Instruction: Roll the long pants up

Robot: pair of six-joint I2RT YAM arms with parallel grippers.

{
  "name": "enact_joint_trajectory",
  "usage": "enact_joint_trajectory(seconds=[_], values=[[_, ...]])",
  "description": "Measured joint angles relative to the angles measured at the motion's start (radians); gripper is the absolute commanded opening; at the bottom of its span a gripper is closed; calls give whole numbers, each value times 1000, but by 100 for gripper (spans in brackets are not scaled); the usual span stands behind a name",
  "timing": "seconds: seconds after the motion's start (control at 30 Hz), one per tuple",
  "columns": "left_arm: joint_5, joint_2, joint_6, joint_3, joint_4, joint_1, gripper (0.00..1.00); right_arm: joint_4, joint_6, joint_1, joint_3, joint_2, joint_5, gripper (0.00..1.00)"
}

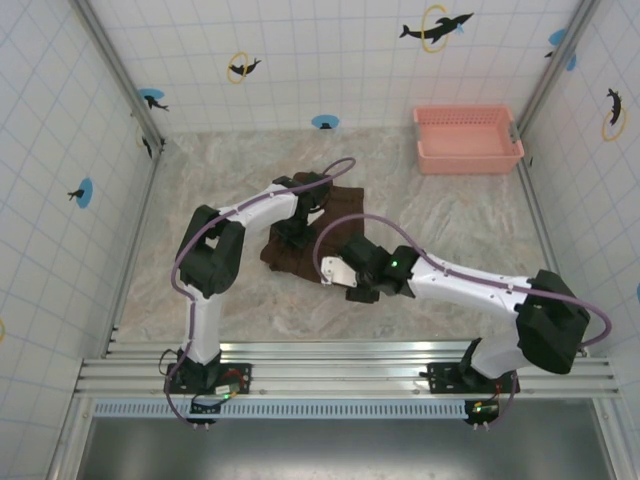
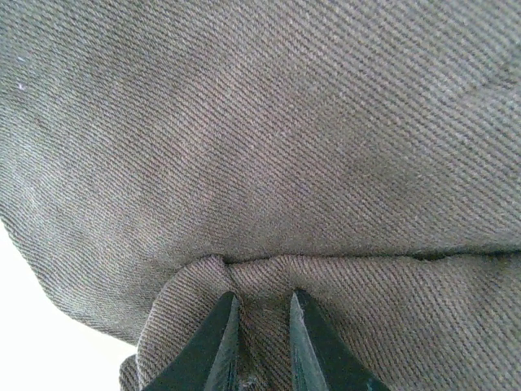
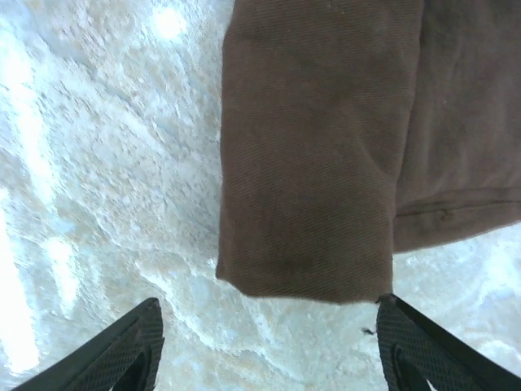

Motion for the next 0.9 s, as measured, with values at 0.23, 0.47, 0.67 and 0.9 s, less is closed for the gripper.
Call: enact_joint_trajectory(seconds=[0.23,0.47,0.67,0.9], values=[[15,0,3,0,5,7,22,95,31,31,-24,8,94,72],[18,-1,4,-1,7,8,22,125,42,153,-24,122,84,73],[15,-1,19,-1,7,8,22,208,24,186,-20,228,114,70],[-5,-1,66,-1,-5,10,22,351,-53,179,99,430,242,63]])
